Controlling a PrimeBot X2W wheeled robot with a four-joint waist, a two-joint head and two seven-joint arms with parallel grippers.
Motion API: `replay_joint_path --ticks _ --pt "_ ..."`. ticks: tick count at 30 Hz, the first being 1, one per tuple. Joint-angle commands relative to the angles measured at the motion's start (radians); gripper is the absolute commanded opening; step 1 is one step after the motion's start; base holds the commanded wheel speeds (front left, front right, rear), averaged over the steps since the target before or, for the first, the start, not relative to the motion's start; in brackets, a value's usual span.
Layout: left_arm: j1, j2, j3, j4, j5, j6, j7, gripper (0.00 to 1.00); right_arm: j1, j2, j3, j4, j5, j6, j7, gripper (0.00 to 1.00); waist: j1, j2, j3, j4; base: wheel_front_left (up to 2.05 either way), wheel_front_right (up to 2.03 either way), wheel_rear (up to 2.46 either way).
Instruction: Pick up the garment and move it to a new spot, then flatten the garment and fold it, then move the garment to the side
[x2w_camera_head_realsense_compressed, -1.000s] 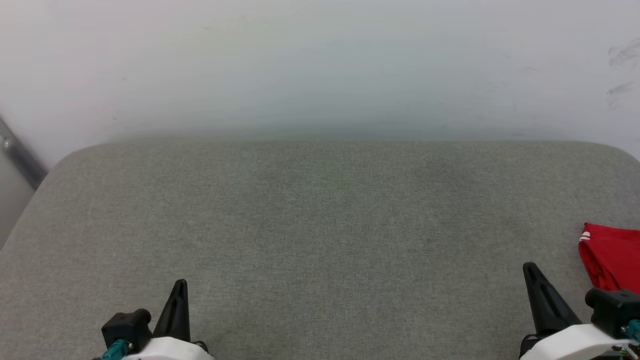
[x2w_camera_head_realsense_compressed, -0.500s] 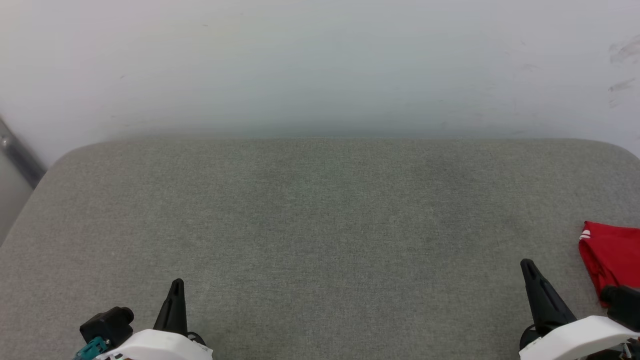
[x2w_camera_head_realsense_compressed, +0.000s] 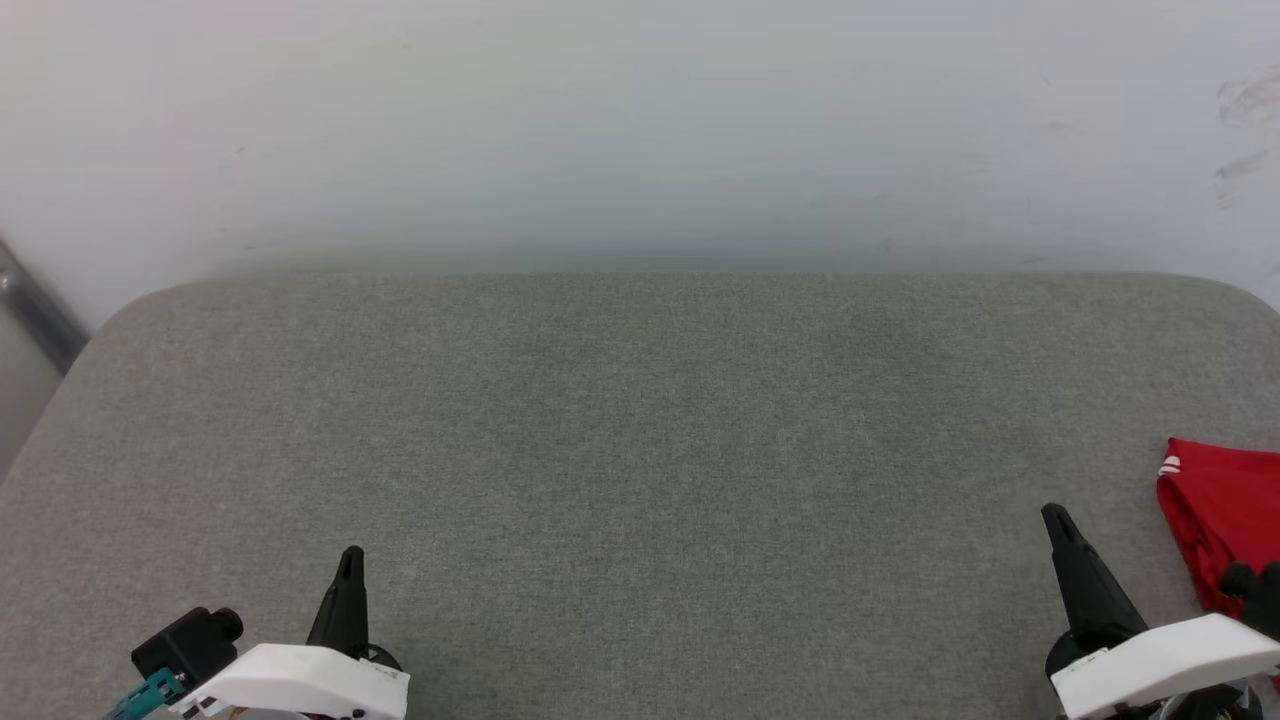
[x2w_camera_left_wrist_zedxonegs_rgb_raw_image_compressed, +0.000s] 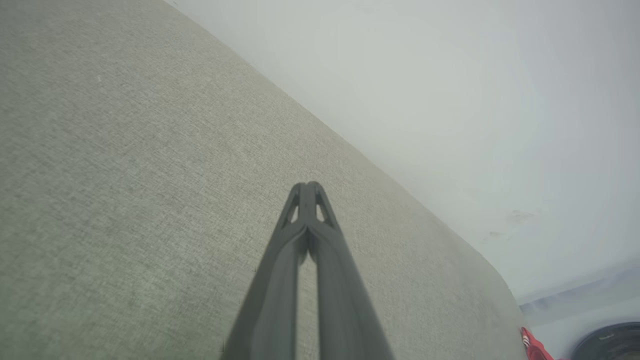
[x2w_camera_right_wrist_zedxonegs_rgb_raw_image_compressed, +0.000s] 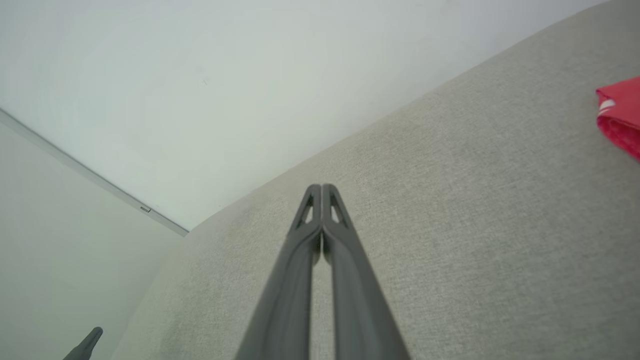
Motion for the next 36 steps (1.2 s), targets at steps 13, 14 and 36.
replay_joint_path --ticks 13,14,36 --pt "-0.047 -0.012 0.034 -0.017 -0.175 -0.02 0.049 0.0 -0.065 0.003 -0.011 0.042 0.201 0.0 0.0 0.0 0.0 -0.0001 0.006 -0.003 0.0 0.0 0.0" --pt "-0.048 -0.012 0.036 -0.017 -0.186 -0.021 0.052 0.0 -0.068 0.003 -0.012 0.046 0.213 0.0 0.0 0.0 0.0 -0.0001 0.007 -0.003 0.0 0.0 0.0" --pt "-0.07 -0.031 0.072 -0.019 -0.405 -0.047 0.116 0.0 -0.112 0.007 -0.024 0.115 0.463 0.0 0.003 0.0 0.0 -0.0001 0.017 -0.008 0.0 0.0 0.0"
